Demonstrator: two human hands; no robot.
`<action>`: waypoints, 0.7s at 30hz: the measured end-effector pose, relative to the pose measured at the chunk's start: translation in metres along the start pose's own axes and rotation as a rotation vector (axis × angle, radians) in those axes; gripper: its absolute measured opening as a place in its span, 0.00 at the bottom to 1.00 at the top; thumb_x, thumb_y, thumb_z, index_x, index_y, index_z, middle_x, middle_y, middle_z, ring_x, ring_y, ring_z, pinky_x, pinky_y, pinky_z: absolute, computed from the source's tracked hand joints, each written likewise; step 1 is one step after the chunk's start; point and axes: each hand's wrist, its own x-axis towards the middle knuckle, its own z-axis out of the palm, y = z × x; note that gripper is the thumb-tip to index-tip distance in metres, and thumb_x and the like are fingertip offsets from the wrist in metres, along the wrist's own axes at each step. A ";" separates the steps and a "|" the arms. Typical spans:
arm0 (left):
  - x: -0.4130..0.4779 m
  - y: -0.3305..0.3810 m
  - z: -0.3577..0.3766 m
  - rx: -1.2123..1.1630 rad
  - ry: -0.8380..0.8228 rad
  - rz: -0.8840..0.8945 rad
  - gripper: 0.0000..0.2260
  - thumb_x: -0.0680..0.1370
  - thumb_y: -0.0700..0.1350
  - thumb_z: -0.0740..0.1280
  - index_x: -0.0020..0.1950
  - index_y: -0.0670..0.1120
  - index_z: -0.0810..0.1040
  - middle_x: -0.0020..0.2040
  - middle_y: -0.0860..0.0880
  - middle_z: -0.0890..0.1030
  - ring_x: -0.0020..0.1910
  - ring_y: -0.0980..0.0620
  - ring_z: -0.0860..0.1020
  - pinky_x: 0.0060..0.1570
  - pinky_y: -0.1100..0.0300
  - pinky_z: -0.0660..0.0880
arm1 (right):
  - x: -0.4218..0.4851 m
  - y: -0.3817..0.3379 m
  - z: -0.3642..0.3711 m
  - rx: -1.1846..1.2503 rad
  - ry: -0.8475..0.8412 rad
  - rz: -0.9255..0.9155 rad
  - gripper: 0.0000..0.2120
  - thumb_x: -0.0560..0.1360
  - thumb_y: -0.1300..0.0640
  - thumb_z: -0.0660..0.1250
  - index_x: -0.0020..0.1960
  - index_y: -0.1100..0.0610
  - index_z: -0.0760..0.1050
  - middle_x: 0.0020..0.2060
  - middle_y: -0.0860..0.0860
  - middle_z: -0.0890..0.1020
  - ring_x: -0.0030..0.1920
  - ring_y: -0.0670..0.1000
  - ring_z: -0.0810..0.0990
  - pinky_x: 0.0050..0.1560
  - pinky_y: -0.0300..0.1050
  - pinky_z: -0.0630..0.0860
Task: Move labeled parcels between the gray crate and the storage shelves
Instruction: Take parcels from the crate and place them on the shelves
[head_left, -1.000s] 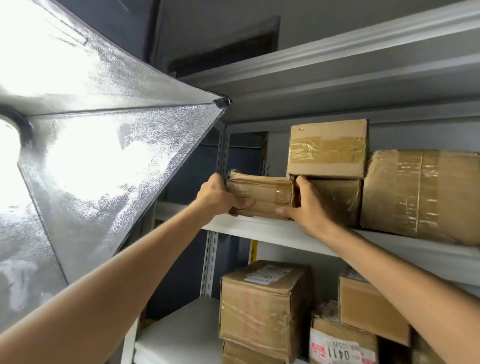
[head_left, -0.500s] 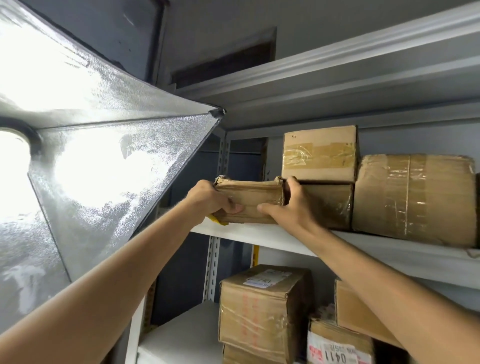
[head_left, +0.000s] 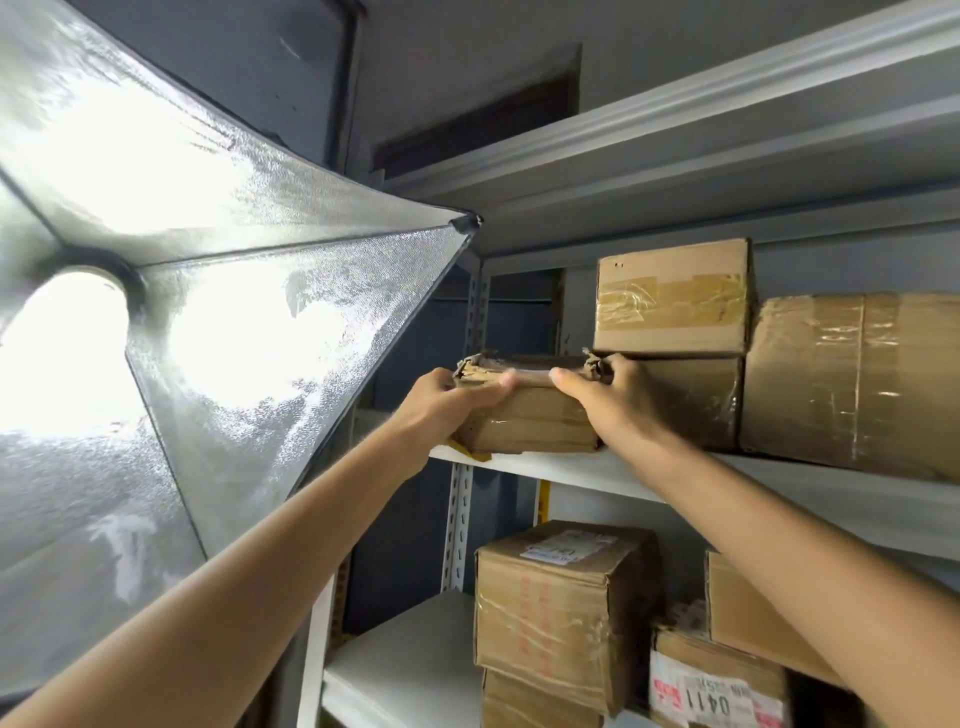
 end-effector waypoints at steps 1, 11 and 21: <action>-0.001 0.000 0.000 -0.032 0.010 -0.010 0.29 0.68 0.59 0.74 0.60 0.42 0.73 0.53 0.45 0.80 0.49 0.46 0.82 0.40 0.54 0.81 | -0.002 0.001 -0.001 0.009 -0.002 -0.015 0.21 0.72 0.45 0.72 0.57 0.59 0.74 0.49 0.54 0.80 0.47 0.53 0.78 0.43 0.43 0.71; -0.025 -0.030 -0.002 -0.287 -0.046 0.072 0.27 0.66 0.46 0.78 0.63 0.45 0.77 0.54 0.47 0.83 0.50 0.49 0.82 0.39 0.59 0.79 | -0.035 0.011 -0.001 0.043 -0.095 -0.125 0.30 0.69 0.58 0.76 0.67 0.53 0.68 0.55 0.47 0.80 0.54 0.48 0.79 0.52 0.39 0.73; -0.063 -0.037 -0.014 -0.377 -0.040 0.307 0.35 0.61 0.36 0.77 0.67 0.46 0.73 0.62 0.43 0.77 0.49 0.55 0.83 0.36 0.63 0.79 | -0.070 -0.002 -0.014 0.045 -0.178 -0.277 0.43 0.65 0.64 0.79 0.74 0.55 0.62 0.60 0.44 0.78 0.58 0.42 0.77 0.62 0.38 0.74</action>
